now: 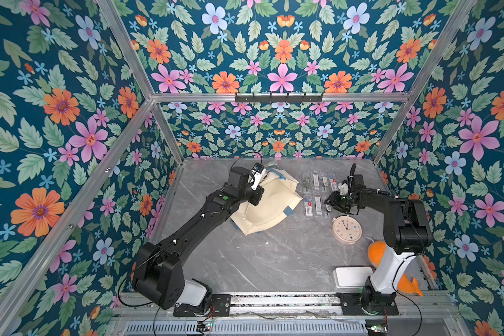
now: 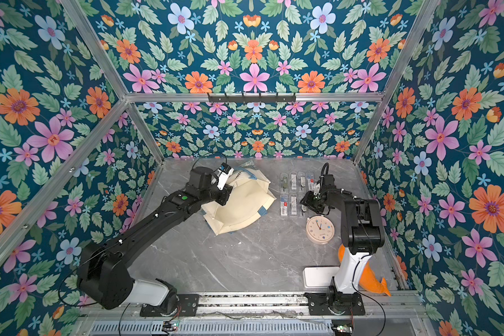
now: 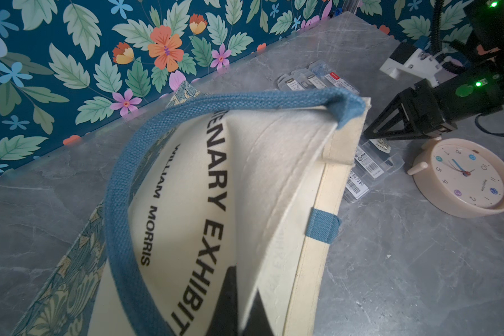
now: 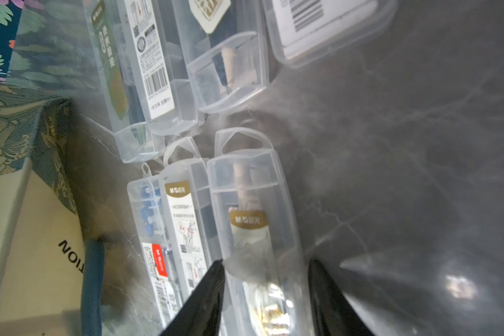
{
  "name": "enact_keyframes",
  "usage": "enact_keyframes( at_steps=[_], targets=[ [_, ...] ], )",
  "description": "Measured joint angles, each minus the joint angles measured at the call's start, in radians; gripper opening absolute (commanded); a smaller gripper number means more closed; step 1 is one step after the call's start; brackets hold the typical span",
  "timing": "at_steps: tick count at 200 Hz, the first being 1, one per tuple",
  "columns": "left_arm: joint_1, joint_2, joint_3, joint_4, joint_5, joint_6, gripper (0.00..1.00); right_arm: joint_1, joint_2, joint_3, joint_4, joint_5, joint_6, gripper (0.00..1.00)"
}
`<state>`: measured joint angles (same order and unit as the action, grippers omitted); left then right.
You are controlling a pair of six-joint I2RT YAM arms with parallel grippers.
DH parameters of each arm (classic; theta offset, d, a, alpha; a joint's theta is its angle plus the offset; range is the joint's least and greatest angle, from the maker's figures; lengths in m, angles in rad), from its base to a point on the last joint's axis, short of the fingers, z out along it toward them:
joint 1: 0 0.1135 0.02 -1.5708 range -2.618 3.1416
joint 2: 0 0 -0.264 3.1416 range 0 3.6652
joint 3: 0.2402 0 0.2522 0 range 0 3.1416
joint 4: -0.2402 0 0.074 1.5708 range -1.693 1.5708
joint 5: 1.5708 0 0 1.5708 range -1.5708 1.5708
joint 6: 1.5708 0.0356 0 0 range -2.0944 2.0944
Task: Take out the compass set from the canvas bag
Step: Place the compass set at the center of the board.
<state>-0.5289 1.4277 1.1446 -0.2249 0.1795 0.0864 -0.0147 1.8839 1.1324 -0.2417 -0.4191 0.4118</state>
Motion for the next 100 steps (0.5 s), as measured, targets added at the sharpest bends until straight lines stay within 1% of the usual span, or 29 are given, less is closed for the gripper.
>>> enact_keyframes(
  at_steps=[23,36,47,60,75,87,100],
  targets=[
    [0.0,0.0,0.0,0.0,0.0,0.0,0.0,0.0,-0.043,0.0,-0.026,0.01,0.0,0.5],
    [0.0,0.0,0.0,0.0,0.0,0.0,0.0,0.007,-0.126,-0.017,-0.038,0.015,0.002,0.51],
    [0.0,0.0,0.0,0.0,0.0,0.0,0.0,0.039,-0.224,-0.039,-0.037,0.03,0.01,0.51],
    [0.0,0.0,0.0,0.0,0.0,-0.001,0.0,0.108,-0.342,-0.086,0.009,0.037,0.037,0.53],
    [0.0,0.0,0.004,-0.001,0.0,-0.005,0.0,0.229,-0.447,-0.163,0.091,0.062,0.103,0.56],
    [0.0,0.0,0.01,-0.001,0.001,-0.01,0.0,0.337,-0.484,-0.206,0.144,0.095,0.163,0.56],
    [0.0,0.0,0.014,0.0,0.001,-0.018,0.0,0.458,-0.486,-0.23,0.224,0.137,0.233,0.57]
  ],
)
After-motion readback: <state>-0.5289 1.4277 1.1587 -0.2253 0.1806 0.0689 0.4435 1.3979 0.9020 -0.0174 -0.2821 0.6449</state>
